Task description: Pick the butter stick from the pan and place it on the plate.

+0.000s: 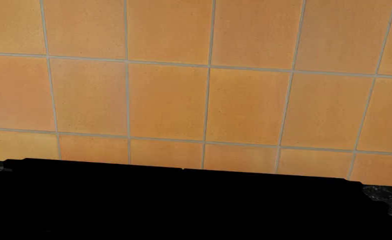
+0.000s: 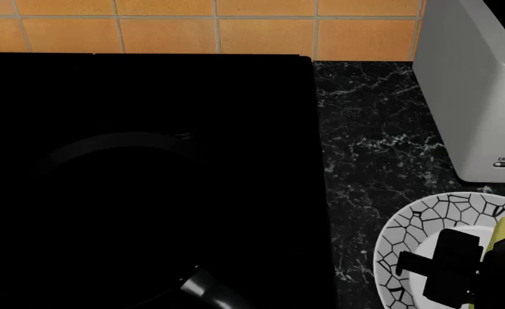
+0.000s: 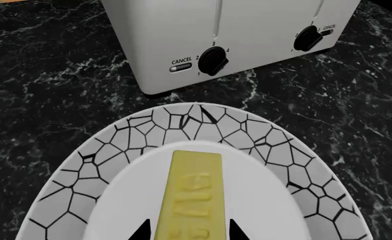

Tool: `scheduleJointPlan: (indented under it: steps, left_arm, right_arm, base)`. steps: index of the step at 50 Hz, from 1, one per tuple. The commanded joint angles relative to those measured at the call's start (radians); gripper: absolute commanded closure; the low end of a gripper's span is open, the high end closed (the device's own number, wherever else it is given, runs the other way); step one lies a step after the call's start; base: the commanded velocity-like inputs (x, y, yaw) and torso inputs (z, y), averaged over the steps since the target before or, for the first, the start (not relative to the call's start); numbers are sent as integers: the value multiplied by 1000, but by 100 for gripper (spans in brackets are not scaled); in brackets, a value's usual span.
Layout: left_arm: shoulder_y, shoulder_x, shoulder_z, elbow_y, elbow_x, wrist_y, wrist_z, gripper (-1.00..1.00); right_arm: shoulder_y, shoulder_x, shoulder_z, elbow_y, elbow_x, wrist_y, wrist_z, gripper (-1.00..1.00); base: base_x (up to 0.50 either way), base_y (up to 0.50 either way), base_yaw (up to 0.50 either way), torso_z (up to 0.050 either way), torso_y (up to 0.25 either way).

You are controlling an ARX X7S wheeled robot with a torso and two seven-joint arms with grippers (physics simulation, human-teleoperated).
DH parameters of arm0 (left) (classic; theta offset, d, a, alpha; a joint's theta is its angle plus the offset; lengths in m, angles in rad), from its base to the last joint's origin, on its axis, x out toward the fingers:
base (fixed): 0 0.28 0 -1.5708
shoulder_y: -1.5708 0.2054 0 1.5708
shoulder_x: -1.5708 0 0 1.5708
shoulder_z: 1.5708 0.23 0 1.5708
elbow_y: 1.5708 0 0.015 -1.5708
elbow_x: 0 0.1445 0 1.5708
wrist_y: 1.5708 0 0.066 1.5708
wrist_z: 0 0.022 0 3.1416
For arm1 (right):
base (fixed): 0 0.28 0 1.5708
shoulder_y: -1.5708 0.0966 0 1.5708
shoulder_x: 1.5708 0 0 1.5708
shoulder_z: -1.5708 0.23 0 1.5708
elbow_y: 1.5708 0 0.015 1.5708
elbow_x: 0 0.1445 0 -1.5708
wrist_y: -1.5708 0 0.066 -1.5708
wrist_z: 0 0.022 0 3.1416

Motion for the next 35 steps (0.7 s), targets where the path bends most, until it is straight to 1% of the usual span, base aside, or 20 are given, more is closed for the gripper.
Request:
scheduleJointPlan:
  steps: [1,12,13,35]
  left_arm:
    - [3,-3,-1,0,-1,3,-1,-100]
    - [8,-2,2,4,-1,6,-4,-100]
    - [7,-2,3,4,-2,4,-5,-100]
    - [23,-8,3,6,-9,7,-6,-100]
  right_arm:
    - [-2,3,7,3,-11,9,-9,100]
    - [-20,23,11,-11,-16,-13,-27,100]
    - [-20,25,12,-12,-15,-15,-27,-100]
    - [-9,40,28,-32,-4,-21,-29,-100]
  base:
    - [0,0,0,0,0]
    - [0,0,0,0,0]
    - [0,0,-3,0,0]
    - [0,0,0,0,0]
